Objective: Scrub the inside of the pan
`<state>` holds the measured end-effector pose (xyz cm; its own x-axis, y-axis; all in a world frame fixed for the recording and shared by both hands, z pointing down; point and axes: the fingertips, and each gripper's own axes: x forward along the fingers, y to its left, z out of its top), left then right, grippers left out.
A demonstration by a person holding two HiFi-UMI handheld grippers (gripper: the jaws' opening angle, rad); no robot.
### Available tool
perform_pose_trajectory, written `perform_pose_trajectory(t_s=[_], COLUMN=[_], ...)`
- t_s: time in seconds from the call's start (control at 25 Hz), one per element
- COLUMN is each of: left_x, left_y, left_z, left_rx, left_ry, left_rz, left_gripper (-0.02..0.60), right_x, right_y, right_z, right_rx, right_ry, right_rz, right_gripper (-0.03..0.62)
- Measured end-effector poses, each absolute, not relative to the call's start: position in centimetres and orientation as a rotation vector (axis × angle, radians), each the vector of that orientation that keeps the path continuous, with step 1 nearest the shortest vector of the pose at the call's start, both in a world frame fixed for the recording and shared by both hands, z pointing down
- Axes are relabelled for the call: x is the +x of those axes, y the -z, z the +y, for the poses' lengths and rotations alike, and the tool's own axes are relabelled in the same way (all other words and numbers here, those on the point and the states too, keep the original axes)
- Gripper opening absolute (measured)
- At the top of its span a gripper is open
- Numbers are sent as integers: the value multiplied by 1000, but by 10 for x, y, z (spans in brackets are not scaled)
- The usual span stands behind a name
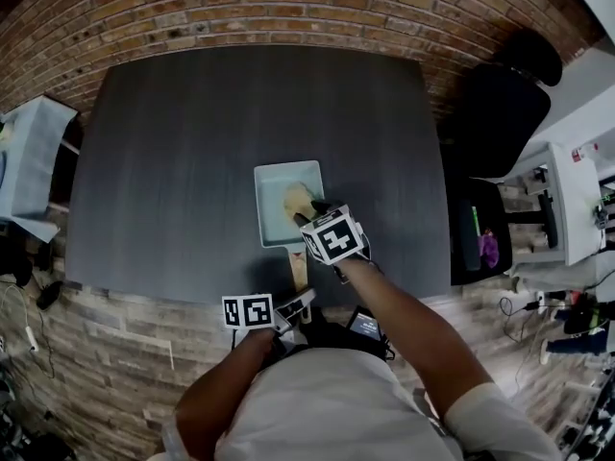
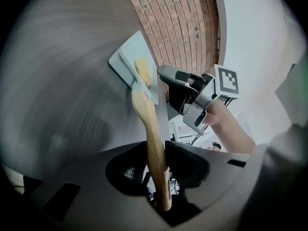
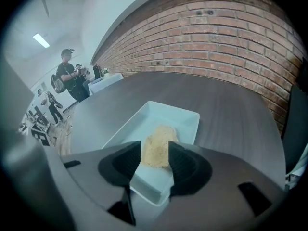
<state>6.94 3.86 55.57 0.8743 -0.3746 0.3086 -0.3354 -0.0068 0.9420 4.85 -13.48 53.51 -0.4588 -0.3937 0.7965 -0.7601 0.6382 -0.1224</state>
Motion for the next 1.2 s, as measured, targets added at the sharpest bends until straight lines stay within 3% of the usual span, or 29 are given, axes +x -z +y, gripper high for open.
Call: perform_pose_trajectory(t_s=[0.16,0.32,0.68,0.92,1.2], left_x=[65,64,52,63,65], left_y=[-556,-556,-557,-560,-558], left_z=[61,70,50,49,50], left_rx=[1601,1643,1723,1671,1600], left_ry=[-29,-100,-102,-118,-68], left_rz=[-518,-459,-451,-414,-409], left_gripper=[114,117,167,127,103], right_x=[48,46,47,47,14], right_y=[-551,-571,-582,-576,-551], right_z=[-133,-130,-133,-138,-162], right_rx=[953,962,937,964,953], right_ry=[-629,-624,-556,-548,-470], right_rz=[-2015,-1931,-1844,-1860,-1947], right_gripper=[239,247,179,114,109])
